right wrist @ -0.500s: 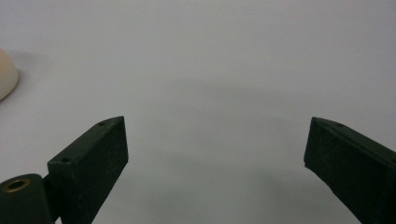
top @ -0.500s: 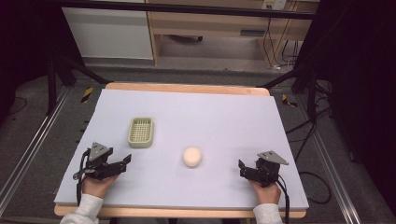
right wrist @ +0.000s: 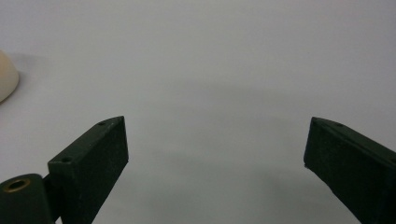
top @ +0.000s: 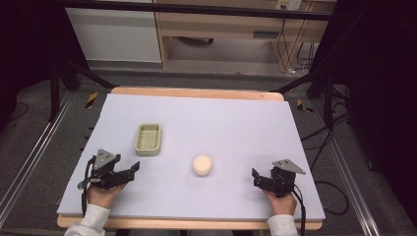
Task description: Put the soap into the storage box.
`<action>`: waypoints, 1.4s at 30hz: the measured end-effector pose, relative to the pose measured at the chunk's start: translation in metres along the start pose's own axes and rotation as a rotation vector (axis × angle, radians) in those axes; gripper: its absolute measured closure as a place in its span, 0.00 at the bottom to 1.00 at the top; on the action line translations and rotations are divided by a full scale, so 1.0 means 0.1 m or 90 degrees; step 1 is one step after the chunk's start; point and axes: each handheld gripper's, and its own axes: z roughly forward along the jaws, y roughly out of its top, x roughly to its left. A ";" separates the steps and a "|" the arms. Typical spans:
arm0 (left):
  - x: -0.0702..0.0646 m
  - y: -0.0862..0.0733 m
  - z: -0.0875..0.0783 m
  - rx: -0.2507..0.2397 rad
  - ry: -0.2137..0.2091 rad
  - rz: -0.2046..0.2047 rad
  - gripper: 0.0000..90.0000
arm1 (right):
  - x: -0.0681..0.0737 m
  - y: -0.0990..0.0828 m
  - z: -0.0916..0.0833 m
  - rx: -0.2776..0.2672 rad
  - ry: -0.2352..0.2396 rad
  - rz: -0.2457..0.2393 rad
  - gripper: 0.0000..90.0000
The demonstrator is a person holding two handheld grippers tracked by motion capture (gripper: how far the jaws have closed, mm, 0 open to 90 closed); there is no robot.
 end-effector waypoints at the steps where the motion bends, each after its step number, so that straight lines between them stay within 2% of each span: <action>1: 0.00 0.00 0.00 -0.002 -0.004 -0.003 0.24 | 0.00 0.00 0.00 -0.001 0.000 0.000 0.08; 7: -0.02 0.04 -0.04 -0.011 -0.012 -0.010 0.24 | 0.01 0.00 -0.01 -0.002 -0.002 -0.003 0.08; 9: -0.05 0.07 -0.06 -0.016 -0.012 0.000 0.24 | 0.01 0.01 -0.01 -0.007 -0.003 -0.005 0.08; 11: -0.06 0.07 -0.06 -0.018 -0.018 -0.004 0.24 | 0.02 0.00 -0.01 -0.005 -0.003 -0.005 0.08; 28: -0.23 0.12 -0.03 -0.024 -0.035 0.019 0.24 | 0.02 0.00 0.01 -0.001 -0.004 -0.008 0.08; 42: -0.29 0.18 0.01 -0.022 -0.050 0.021 0.24 | 0.02 -0.01 0.01 0.000 -0.004 -0.009 0.08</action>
